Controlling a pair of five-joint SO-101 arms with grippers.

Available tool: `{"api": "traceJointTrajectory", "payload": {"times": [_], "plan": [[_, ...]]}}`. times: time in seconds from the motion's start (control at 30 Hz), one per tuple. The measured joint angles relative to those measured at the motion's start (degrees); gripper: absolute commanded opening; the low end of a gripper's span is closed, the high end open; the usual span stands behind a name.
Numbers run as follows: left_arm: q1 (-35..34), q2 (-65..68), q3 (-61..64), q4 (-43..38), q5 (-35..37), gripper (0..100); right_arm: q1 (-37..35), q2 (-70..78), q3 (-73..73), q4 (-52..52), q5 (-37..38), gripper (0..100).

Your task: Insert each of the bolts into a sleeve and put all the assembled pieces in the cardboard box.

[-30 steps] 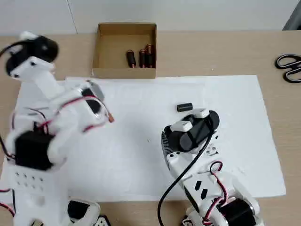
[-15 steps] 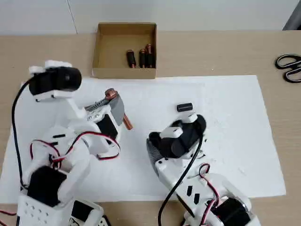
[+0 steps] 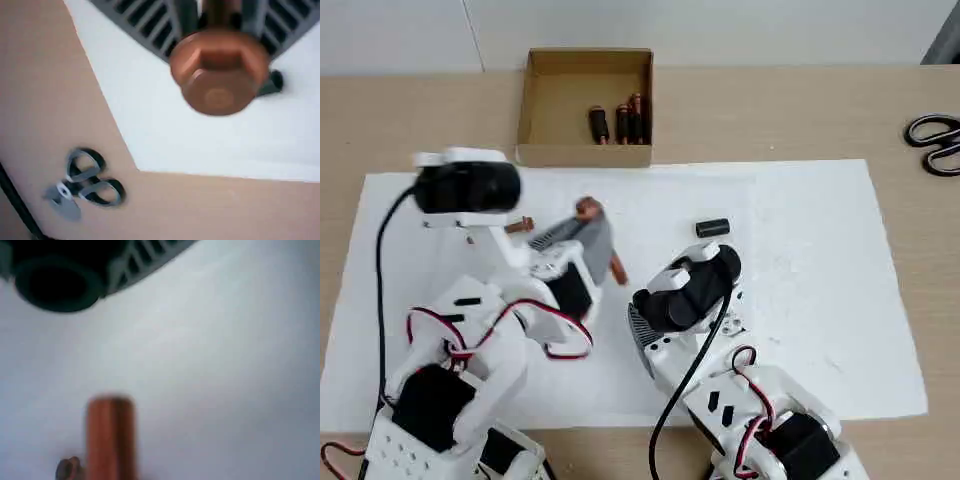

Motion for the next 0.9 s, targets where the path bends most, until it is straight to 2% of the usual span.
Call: {"api": "traceJointTrajectory", "payload": {"times": [0.9], "plan": [[2.0,-0.8,8.6,-2.5,0.0,1,-2.4,0.1,0.0,-2.3,0.0,0.3]]}}
